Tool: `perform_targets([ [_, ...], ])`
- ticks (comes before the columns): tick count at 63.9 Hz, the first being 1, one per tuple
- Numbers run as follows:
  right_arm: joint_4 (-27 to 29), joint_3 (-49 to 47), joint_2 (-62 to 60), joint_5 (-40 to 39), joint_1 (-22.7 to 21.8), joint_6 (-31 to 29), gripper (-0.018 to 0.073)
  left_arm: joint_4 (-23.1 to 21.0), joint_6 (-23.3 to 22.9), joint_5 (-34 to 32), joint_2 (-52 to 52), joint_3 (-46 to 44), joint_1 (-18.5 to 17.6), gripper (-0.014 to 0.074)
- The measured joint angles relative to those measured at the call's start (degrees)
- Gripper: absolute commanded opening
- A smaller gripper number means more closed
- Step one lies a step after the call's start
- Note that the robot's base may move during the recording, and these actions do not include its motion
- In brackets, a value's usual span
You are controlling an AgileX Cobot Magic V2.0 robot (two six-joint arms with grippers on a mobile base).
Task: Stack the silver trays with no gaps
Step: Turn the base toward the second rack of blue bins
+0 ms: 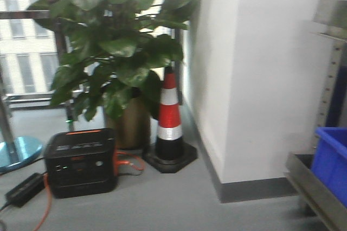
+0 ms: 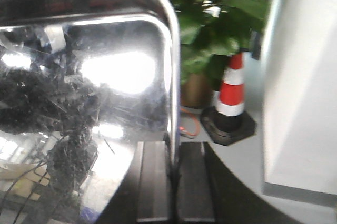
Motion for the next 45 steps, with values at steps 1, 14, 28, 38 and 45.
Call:
perform_targets([
  [1,0.0,0.0,0.0,0.0,0.0,0.0,-0.007,0.0,0.0,0.0,0.0,0.0,0.0,-0.0016],
  [14,0.0,0.0,0.0,0.0,0.0,0.0,-0.007,0.0,0.0,0.0,0.0,0.0,0.0,-0.0016],
  [28,0.0,0.0,0.0,0.0,0.0,0.0,-0.007,0.0,0.0,0.0,0.0,0.0,0.0,-0.0016],
  [38,0.0,0.0,0.0,-0.05,0.0,0.0,-0.007,0.0,0.0,0.0,0.0,0.0,0.0,-0.0016],
  [45,0.0,0.0,0.0,-0.05,0.0,0.0,-0.007,0.0,0.0,0.0,0.0,0.0,0.0,-0.0016],
])
